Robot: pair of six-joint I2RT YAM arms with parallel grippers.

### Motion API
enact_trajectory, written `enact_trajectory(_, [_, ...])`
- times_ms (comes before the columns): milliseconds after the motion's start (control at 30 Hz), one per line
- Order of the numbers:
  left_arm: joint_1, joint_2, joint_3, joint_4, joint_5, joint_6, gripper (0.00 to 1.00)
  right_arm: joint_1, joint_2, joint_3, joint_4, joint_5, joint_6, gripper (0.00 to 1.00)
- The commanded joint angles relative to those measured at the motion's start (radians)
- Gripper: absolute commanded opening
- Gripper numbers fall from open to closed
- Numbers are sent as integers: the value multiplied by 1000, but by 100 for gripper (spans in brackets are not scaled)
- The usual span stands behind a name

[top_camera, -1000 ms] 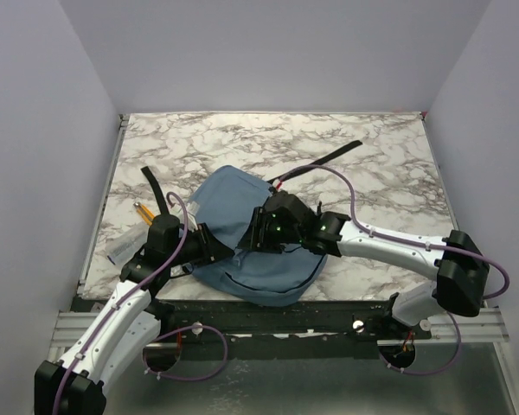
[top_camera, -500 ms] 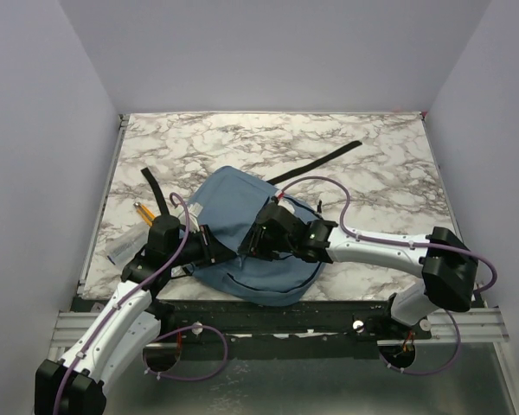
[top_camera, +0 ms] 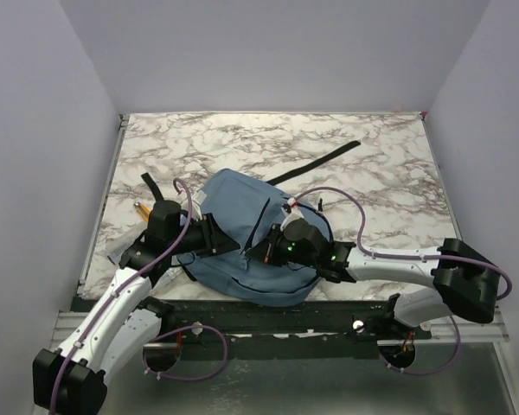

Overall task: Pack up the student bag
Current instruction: Zip the student bag at the center of the board.

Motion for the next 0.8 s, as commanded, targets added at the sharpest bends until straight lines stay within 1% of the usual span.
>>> enact_trajectory(0, [0,81,66,-22,81,77,30,4,0,-111,433,-139,-123,1])
enact_trajectory(33, [0,103,73,-20,106,90,30,4,11,-142,563,-170,-132,1])
enact_trajectory(67, [0,124,81,-22,128,101,29,4,23,-171,643,-183,-135,1])
enact_trajectory(133, [-1,155,91,-40,150,118,26,1,49,-190,746,-200,-134,1])
enact_trajectory(200, [0,156,81,-42,156,122,26,2,71,-189,779,-215,-140,1])
enact_trajectory(367, [0,119,65,-50,87,137,38,-4,101,-202,842,-239,-112,0])
enact_trajectory(500, [0,138,72,-50,47,150,46,-10,102,-209,847,-248,-106,1])
enact_trajectory(633, [0,159,90,-44,36,167,52,-17,109,-216,866,-261,-102,1])
enact_trajectory(700, [0,163,89,-43,32,172,56,-21,118,-220,886,-274,-97,1])
enact_trajectory(767, [0,182,78,-31,73,165,60,-26,125,-223,900,-282,-90,1])
